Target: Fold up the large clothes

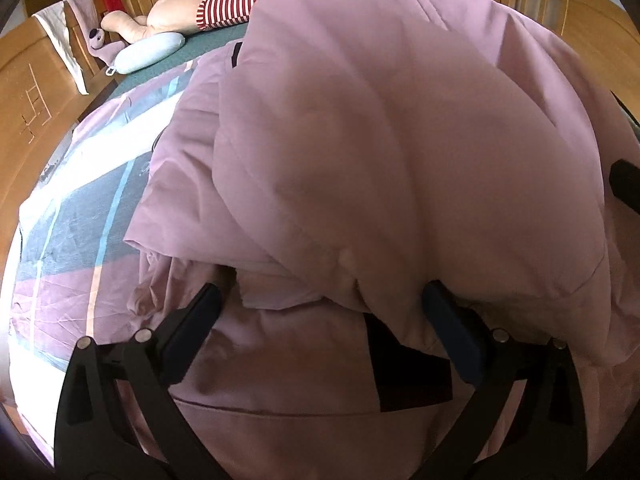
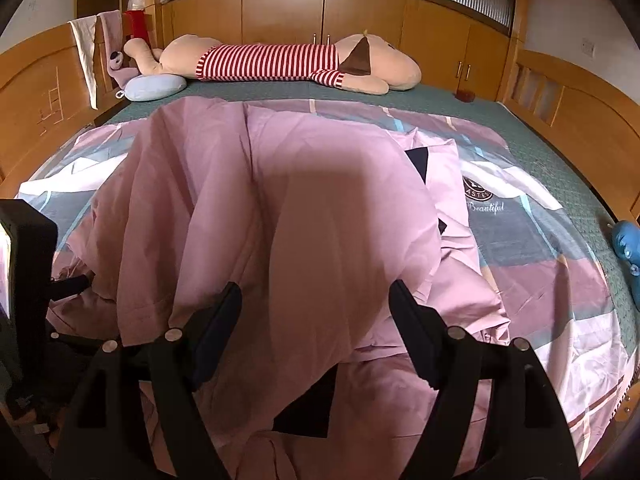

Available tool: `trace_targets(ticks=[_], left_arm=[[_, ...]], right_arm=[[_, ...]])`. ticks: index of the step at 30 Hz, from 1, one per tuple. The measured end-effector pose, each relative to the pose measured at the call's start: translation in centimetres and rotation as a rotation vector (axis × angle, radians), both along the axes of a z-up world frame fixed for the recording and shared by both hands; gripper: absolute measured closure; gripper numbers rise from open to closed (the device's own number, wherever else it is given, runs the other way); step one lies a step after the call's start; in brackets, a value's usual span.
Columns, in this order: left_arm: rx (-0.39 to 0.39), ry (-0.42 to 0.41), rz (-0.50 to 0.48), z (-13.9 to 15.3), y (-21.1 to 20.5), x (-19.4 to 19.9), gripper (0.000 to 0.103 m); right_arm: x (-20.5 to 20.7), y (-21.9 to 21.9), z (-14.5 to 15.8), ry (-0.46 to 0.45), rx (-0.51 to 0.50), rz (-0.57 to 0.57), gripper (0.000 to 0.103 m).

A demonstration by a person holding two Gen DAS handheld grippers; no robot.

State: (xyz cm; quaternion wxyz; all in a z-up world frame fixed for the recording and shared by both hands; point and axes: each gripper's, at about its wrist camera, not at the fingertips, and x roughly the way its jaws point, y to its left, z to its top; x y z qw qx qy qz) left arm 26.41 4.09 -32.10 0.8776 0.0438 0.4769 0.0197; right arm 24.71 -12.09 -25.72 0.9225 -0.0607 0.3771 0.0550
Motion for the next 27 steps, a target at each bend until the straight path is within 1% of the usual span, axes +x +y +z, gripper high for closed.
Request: trace_targets(ticks=[7,10,12,14,16,18,20,24,26,27], left_arm=[[-0.013,0.002,0.005,0.2,-0.4,-0.5,0.002],[-0.032,0.007,-0.013,1.2,0.0,-0.7,0.002],[-0.067,-0.022,-0.029,2.4,0.3,-1.4,0.002],[-0.105,-0.079,-0.039,3.9,0.6,-2.0,0.002],[-0.121,-0.123,-0.036,4.7,0.9,-2.2,0.002],[-0.126,-0.151,-0.02,5.1,1.3,-2.3,0.002],[-0.121,-0.133,-0.008,4.5,1.6,-1.9,0.002],[-0.075,-0.063,0.029,2.1,2.0,-0.5,0.002],[-0.086,-0.052,0.035,1.6,2.1,0.0,0.002],[-0.097,-0.049,0.038,1.4,2.2,0.1,0.002]], right_arm=[[-0.2,0.7,-0.3,0.005,-0.029,0.022,0.027],[-0.3,0.7,-0.4,0.006,-0.037,0.022,0.027],[-0.3,0.6,-0.3,0.006,-0.035,0.021,0.027],[-0.3,0.5,-0.3,0.009,-0.031,0.019,0.026],[-0.3,0.5,-0.3,0.01,-0.033,0.018,0.025],[-0.3,0.5,-0.3,0.007,-0.04,0.02,0.025],[-0.3,0.6,-0.3,0.005,-0.042,0.022,0.025],[-0.6,0.7,0.0,-0.005,-0.041,0.027,0.025],[-1.0,0.6,0.4,-0.02,-0.01,0.046,0.025],[-1.4,0.6,0.9,-0.037,0.035,0.075,0.025]])
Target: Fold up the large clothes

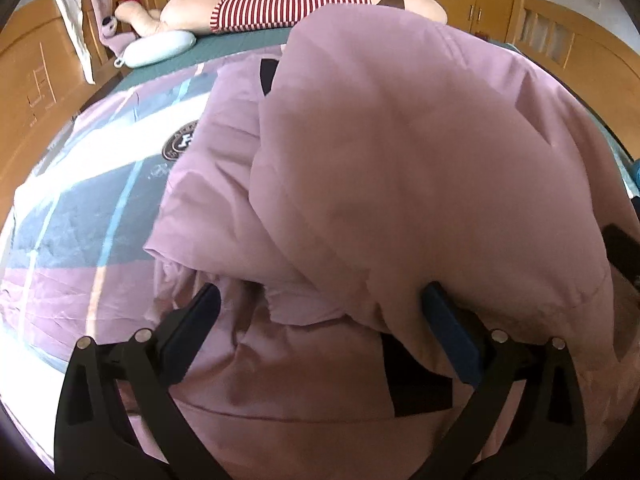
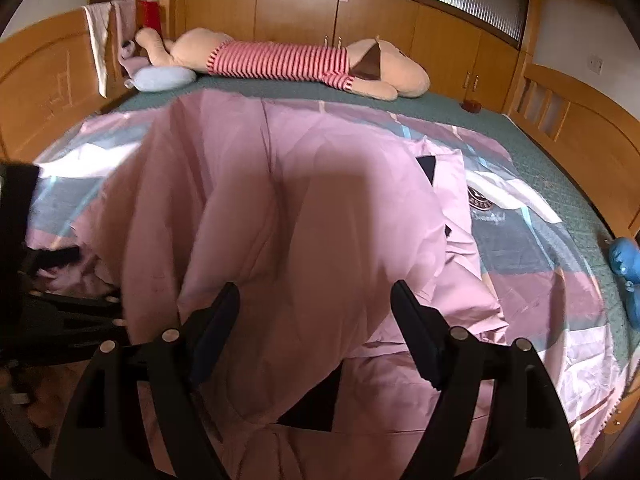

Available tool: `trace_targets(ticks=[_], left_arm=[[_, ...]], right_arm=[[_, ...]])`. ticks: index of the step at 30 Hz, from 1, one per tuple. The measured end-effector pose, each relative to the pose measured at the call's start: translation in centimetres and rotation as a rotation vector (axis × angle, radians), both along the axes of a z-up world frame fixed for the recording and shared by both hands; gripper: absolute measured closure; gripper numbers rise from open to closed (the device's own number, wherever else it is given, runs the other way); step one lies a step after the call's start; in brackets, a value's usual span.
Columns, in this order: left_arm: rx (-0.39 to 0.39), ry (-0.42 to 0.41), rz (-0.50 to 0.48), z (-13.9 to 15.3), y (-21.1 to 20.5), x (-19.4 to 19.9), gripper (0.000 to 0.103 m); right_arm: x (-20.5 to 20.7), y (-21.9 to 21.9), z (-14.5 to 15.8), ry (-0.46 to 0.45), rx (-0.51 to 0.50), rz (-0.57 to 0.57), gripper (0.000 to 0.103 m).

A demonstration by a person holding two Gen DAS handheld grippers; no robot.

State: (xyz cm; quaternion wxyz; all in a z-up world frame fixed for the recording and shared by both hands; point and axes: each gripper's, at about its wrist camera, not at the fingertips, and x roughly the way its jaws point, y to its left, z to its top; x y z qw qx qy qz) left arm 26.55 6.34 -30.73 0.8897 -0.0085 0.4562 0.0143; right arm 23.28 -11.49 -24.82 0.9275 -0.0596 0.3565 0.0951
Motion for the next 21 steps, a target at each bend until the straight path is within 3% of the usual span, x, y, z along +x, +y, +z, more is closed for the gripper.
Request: trace_targets(ticks=[2,6,8,9,14,21], left_arm=[[-0.006,0.006,0.001,-0.2,0.0,0.2,0.002],[-0.008,0.005,0.004,-0.3,0.2,0.1,0.002],[-0.005,0.006,0.008,-0.2,0.3,0.0,0.002],[-0.004,0.001,0.007,0.0,0.2,-0.1,0.002],[0.02,-0.022,-0.001,0.5,-0.1,-0.7,0.002],[0.0,-0.055,-0.009,1.4,-0.1,-1.3,0.002]], right_arm=[[-0.9,0.3,0.8,-0.026,0.065,0.072,0.025],[-0.7,2.2,-1.1,0.045,-0.033,0.12,0.025],[-0.5,2.7,-2.3,0.066,-0.096,0.104,0.045],[-0.2,2.7,-3.0,0.081,-0.123,0.09,0.047],[0.8,2.3,-5.1,0.159,-0.139,0.052,0.048],[0.4,2.6,-6.4,0.166,-0.169,0.055,0.047]])
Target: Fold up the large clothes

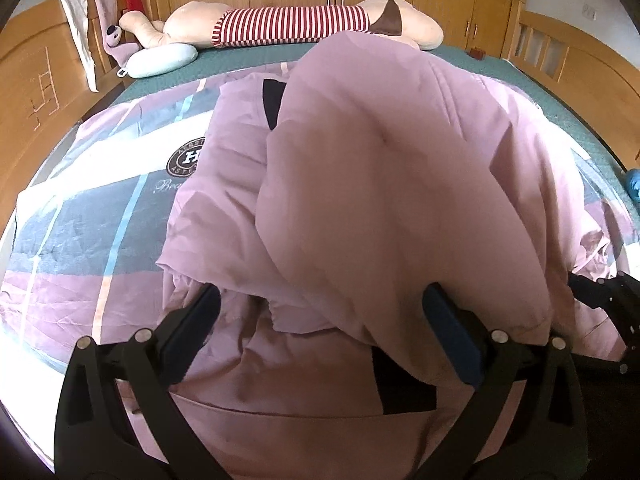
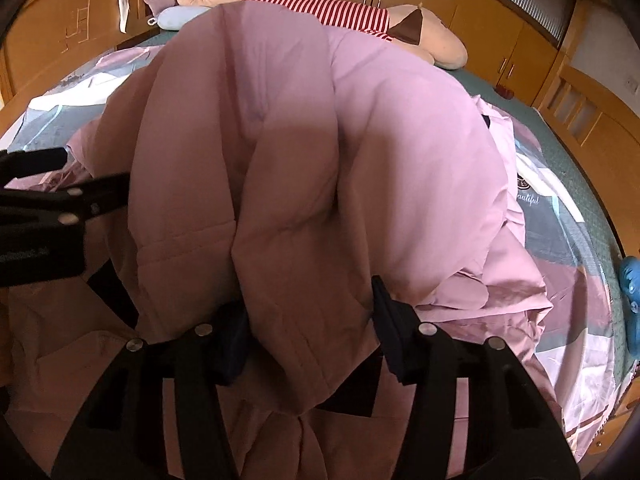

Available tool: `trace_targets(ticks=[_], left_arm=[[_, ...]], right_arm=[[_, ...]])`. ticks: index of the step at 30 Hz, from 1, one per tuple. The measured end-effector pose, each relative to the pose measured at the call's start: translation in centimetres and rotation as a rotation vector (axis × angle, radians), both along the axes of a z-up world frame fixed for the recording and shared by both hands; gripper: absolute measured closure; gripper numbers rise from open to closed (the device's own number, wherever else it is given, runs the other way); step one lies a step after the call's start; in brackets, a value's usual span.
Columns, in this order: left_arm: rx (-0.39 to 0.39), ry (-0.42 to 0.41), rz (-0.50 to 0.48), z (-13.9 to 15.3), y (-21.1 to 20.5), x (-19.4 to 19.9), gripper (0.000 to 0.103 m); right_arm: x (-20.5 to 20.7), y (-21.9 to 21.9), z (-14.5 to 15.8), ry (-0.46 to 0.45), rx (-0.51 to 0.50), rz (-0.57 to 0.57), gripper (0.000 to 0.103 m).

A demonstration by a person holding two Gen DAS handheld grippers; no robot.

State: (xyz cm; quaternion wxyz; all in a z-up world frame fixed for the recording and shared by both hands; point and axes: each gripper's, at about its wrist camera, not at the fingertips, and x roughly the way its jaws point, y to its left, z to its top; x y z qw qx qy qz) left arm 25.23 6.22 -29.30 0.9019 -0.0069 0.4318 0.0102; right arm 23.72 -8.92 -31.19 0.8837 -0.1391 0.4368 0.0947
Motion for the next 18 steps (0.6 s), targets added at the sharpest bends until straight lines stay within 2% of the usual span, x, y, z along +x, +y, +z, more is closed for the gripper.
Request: trace_targets(ticks=[3,5,8,12,15,18], left_arm=[[0.056,0.052,-0.006,-1.2,-0.7,0.3,0.002],[0.074,0.055,-0.014,-1.6,-1.0,0.3,0.002],[0.09,0.057,-0.016,-1.7,-1.3,0.4,0.002],[0.051,0.091,-0.001,-2.1,-0.7,0.8,0.002],[0.021,0.108,0.007,-2.2,-0.2,0.9,0.002],[0.034,0.107,0.017,-2.3,-0.4,1.0,0.002]], right_arm=[[-0.2,-0.4,0.6,-0.008,0.019,0.011,0.044],[-0.1,-0.8,1.4,-0.014,0.048,0.014,0.041],[-0.3,-1.7,2.6,-0.041,0.138,-0.001,0.04],[-0.9,-2.8,3.8,-0.093,0.243,-0.026,0.04],[-1.2,-2.9,4.2,-0.136,0.266,-0.036,0.04],[-1.2,-3.3,5.1,-0.196,0.268,-0.054,0.04]])
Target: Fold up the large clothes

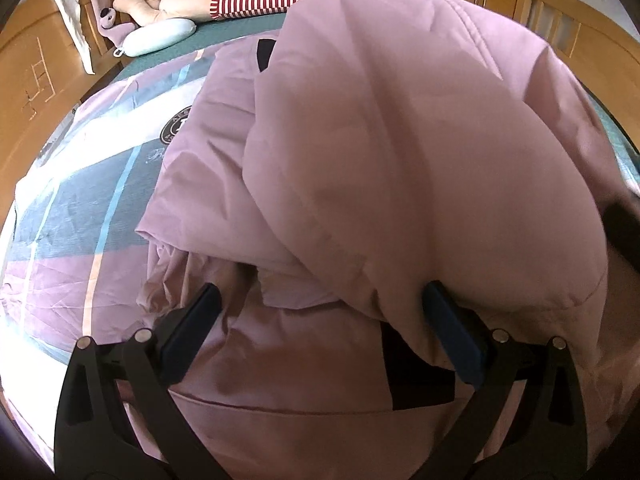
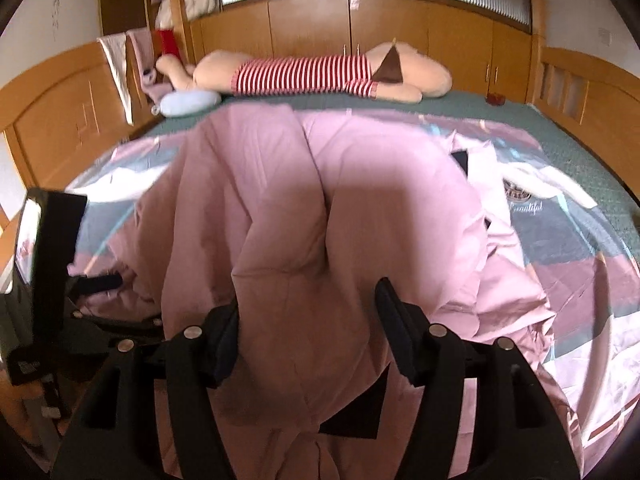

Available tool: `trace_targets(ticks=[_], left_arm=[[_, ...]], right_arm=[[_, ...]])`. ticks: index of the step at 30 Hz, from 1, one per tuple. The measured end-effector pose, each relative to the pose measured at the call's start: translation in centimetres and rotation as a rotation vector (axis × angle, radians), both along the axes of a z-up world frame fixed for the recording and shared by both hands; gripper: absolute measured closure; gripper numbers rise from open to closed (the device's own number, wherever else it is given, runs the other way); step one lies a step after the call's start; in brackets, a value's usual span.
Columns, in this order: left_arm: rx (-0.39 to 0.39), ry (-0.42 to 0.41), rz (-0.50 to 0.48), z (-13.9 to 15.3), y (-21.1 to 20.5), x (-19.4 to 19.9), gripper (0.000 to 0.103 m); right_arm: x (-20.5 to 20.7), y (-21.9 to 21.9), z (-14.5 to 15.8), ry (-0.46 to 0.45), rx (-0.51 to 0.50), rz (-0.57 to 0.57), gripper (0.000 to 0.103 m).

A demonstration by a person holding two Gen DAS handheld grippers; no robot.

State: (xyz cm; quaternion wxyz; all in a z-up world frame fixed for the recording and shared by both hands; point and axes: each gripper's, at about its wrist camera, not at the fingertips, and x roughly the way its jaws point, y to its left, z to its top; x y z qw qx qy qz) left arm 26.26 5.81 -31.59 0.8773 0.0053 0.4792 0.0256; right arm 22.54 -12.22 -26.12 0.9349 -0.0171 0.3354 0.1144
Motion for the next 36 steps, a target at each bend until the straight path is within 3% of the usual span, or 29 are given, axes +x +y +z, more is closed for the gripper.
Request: trace_targets(ticks=[3,5,6,8,10,12,14,20,23,26,30,32,36], left_arm=[[0.017,-0.005,0.002,0.0,-0.2,0.0,0.002],[0.018,-0.005,-0.001,-0.1,-0.3,-0.1,0.002],[0.015,-0.003,-0.001,-0.1,-0.3,-0.1,0.002],[0.01,0.0,0.0,-0.1,-0.5,-0.3,0.002],[0.007,0.0,0.002,-0.1,-0.5,-0.3,0.002],[0.002,-0.003,0.0,0.0,-0.4,-0.4,0.002],[-0.009,-0.002,-0.005,0.0,-0.4,-0.4,0.002],[-0.067,-0.021,-0.023,0.3,-0.3,-0.7,0.002],[-0.102,-0.047,-0.028,0.8,0.0,-0.8,0.002],[-0.116,-0.044,-0.04,0.7,-0.1,-0.7,0.002],[-0.103,-0.024,-0.051,0.1,-0.4,-0.6,0.002],[-0.095,-0.023,-0.055,0.1,-0.6,-0.5,0.002],[-0.08,-0.031,-0.057,0.1,-0.9,-0.6,0.002]], right_arm=[[1.1,0.0,-1.1,0.031,-0.105,-0.083,0.034],[1.9,-0.7,-2.3,0.096,-0.076,-0.111,0.037],[2.2,-1.4,-2.8,0.139,-0.005,-0.115,0.042],[2.4,-2.5,-2.4,0.163,0.123,-0.09,0.071],[2.2,-3.1,-1.5,0.141,0.199,-0.073,0.082],[2.2,-4.2,-0.6,0.136,0.276,-0.086,0.086],[2.3,-5.0,-0.5,0.141,0.264,-0.134,0.088],[2.6,-7.2,-1.1,0.192,0.337,-0.222,0.089],[1.3,-8.4,0.3,0.105,0.393,-0.226,0.09],[0.6,-7.2,1.9,0.044,0.302,-0.214,0.09],[2.3,-8.9,-1.3,0.226,0.332,-0.302,0.09],[3.1,-9.7,-2.7,0.3,0.363,-0.342,0.074],[2.9,-10.5,-2.9,0.312,0.384,-0.377,0.055]])
